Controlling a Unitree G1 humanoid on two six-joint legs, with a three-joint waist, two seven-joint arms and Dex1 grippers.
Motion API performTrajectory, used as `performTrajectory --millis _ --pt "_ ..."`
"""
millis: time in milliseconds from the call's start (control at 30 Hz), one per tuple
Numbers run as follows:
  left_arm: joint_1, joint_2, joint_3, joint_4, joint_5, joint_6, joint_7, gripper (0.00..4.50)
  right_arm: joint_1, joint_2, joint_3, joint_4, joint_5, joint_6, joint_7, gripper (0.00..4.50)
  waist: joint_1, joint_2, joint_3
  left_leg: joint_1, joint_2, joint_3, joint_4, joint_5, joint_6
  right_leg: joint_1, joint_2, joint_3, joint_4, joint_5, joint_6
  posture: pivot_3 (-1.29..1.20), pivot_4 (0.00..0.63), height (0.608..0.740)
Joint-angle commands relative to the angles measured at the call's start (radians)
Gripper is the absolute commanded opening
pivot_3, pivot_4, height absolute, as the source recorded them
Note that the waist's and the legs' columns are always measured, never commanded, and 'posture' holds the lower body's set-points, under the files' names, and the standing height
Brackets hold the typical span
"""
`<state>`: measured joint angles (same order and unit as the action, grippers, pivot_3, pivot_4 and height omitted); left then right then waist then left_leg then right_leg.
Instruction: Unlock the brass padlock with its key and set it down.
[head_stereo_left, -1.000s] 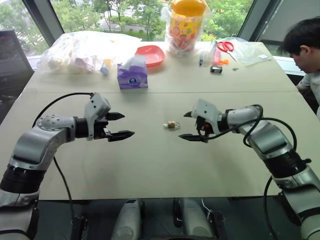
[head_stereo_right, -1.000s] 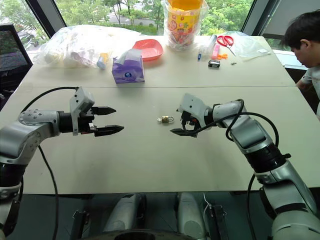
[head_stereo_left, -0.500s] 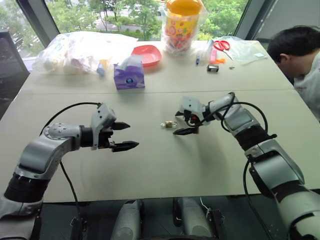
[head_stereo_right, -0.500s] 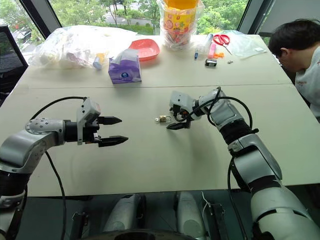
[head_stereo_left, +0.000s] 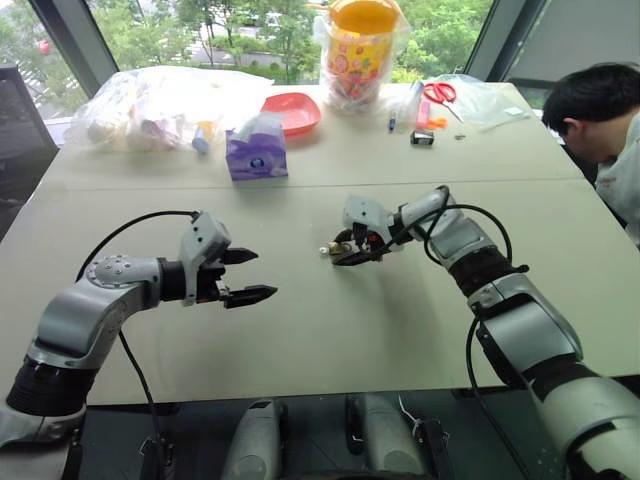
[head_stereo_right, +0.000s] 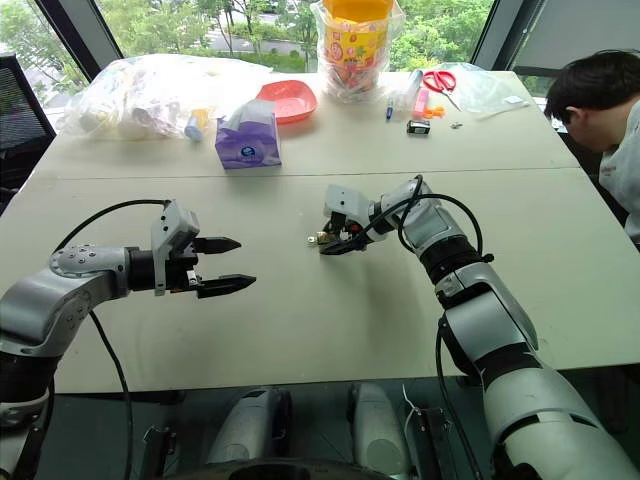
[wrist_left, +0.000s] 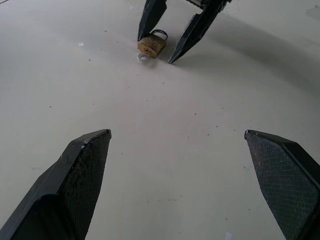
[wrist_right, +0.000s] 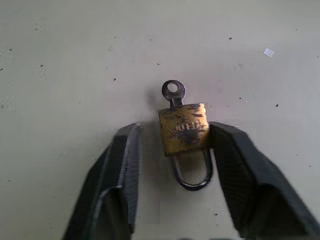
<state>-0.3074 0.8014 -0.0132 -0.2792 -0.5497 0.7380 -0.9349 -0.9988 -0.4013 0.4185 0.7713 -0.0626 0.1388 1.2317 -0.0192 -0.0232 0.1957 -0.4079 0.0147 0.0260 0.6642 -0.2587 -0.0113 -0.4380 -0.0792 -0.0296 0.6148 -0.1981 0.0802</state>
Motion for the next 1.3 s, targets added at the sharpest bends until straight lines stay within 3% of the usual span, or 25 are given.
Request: performTrajectory --millis 33,300,533,567,800,1300 --pt "-0.011 -0.011 0.027 -0.003 -0.007 -0.015 0.001 4.5 0.027 -0.012 -0.015 -0.032 -0.027 -0.02 -0.031 0.7 0.0 0.0 0.0 0.0 0.0 0.0 0.0 0.0 0.0 0.0 0.0 0.0 0.0 0.0 0.0 0.0 0.15 0.74" --pt "-0.192 -0.211 0.128 0.23 -0.156 0.021 0.02 4.5 0.13 -0.073 -0.11 -0.428 -0.058 -0.201 -0.245 0.7 0.007 0.0 0.0 -0.001 -0.001 -0.001 0.002 0.001 -0.001 0.001 -0.001 0.0 0.0 0.002 0.003 0.0 0.15 0.74" --pt "-0.38 -0.302 0.048 0.494 -0.076 -0.064 -0.085 4.5 0.23 -0.105 -0.14 -0.695 -0.084 -0.135 -0.311 0.7 0.007 0.0 0.0 0.0 -0.002 -0.001 0.002 0.001 -0.001 0.002 0.0 0.0 0.0 0.002 0.004 0.0 0.15 0.74" --pt "-0.396 -0.308 0.044 0.525 -0.063 -0.084 -0.1 3.95 0.234 -0.104 -0.141 -0.708 -0.086 -0.123 -0.317 0.7 0.006 0.0 0.0 0.0 -0.002 -0.001 0.002 0.001 -0.001 0.002 0.0 0.0 0.0 0.002 0.004 0.0 0.15 0.74" --pt "-0.501 -0.332 -0.004 0.679 0.018 -0.173 -0.204 1.39 0.253 -0.105 -0.142 -0.783 -0.107 -0.073 -0.352 0.7 0.006 0.0 0.0 0.0 -0.002 -0.001 0.002 0.001 -0.001 0.002 0.0 0.0 0.0 0.002 0.003 0.0 0.15 0.74" --pt "-0.505 -0.363 0.003 0.7 0.062 -0.189 -0.247 1.39 0.273 -0.104 -0.128 -0.837 -0.11 -0.034 -0.353 0.7 0.006 0.0 0.0 -0.001 -0.002 -0.001 0.002 0.001 -0.001 0.002 0.0 0.0 -0.001 0.002 0.004 0.0 0.15 0.74"
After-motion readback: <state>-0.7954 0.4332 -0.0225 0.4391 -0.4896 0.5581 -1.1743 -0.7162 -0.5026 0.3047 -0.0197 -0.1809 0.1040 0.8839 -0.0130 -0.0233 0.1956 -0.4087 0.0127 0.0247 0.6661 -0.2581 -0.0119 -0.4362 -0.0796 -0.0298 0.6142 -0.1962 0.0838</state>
